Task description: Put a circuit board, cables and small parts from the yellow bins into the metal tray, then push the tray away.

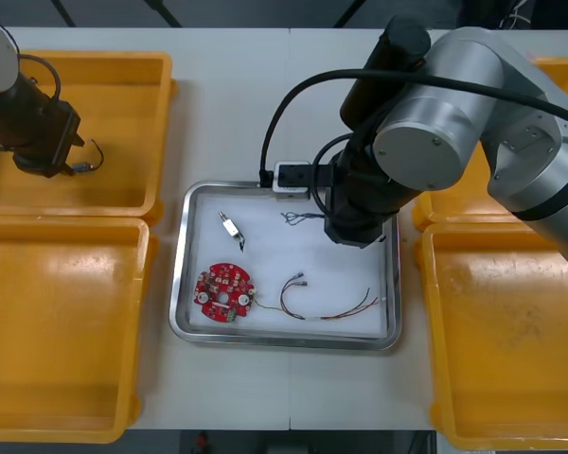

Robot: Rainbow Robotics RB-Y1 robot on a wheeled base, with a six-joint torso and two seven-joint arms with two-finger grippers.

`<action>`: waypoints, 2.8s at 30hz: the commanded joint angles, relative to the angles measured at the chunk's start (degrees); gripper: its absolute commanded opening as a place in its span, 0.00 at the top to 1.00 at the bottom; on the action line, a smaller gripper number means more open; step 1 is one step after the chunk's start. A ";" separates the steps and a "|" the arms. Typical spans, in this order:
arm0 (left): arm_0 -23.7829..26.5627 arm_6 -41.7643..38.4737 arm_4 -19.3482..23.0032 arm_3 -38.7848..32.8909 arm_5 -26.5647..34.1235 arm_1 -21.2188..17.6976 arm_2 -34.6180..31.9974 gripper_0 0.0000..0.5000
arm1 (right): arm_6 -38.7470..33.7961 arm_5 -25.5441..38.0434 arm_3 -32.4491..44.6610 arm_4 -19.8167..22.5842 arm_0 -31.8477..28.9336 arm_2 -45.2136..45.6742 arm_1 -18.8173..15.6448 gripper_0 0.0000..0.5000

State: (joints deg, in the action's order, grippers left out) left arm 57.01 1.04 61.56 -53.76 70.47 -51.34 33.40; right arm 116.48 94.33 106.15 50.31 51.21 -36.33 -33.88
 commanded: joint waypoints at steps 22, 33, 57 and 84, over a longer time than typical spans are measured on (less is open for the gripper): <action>-1.37 -4.65 0.32 -0.12 -1.74 1.77 1.85 0.00 | 14.30 -7.41 -18.52 -4.70 5.91 -7.97 6.19 1.00; -1.72 -4.47 -1.00 0.14 -2.54 1.77 3.87 0.00 | 13.77 -6.97 -18.52 -3.20 5.91 -9.11 5.58 0.53; -2.43 -2.54 -3.28 -0.47 -3.68 1.86 3.87 1.00 | 3.84 10.52 -8.06 -0.74 6.00 4.60 3.73 0.00; 0.82 12.93 -6.54 -21.39 18.91 -6.49 -2.37 1.00 | -29.64 15.67 -7.27 0.31 3.54 26.31 -4.88 0.00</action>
State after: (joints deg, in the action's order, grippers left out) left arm 55.56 20.11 53.41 -71.52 88.03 -54.59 32.89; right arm 91.06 109.78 96.92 49.99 54.83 -13.64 -35.69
